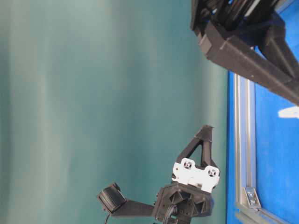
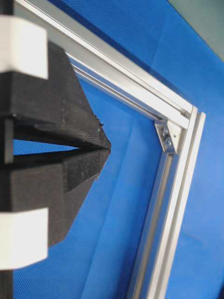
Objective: Insert the wire through the string loop located in the center.
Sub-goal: 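Open the right gripper and lower it over the black USB cable end, then close the right gripper on the cable just behind the USB plug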
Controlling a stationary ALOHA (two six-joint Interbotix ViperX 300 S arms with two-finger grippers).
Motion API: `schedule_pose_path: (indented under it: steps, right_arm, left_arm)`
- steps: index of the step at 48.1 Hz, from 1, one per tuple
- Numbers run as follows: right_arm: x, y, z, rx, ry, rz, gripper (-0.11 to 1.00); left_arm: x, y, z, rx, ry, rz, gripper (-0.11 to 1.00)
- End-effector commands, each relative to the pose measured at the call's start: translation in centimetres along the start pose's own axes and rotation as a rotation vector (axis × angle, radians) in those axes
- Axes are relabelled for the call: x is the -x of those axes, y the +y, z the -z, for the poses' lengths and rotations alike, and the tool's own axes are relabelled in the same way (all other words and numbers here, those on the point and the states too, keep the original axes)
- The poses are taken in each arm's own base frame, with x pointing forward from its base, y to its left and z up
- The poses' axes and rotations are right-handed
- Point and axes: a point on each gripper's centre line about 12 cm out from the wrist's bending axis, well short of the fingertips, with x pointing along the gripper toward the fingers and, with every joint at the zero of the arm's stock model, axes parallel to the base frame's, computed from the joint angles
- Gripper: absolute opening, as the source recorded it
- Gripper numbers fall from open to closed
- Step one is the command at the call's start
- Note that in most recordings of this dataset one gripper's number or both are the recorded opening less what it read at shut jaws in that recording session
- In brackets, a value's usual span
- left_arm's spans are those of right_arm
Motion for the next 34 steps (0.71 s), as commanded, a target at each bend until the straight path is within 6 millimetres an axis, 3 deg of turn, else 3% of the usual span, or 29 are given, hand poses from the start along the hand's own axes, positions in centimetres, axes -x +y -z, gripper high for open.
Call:
schedule_pose_path:
  steps: [1,20,34]
  right_arm:
    - [-0.5,0.1,-0.5,-0.01,-0.017,0.003,0.86]
    - [-3.4,0.2,4.2,-0.066,0.093,0.032,0.86]
    - [-3.6,0.1,5.0,-0.08,0.112,0.044,0.86]
  left_arm:
    - [0.2,0.0,-1.5,-0.001,-0.046,0.003,0.0]
    - [0.2,0.0,-1.4,-0.001,-0.041,0.003,0.0]
    - [0.2,0.0,-1.4,-0.001,-0.037,0.001,0.0]
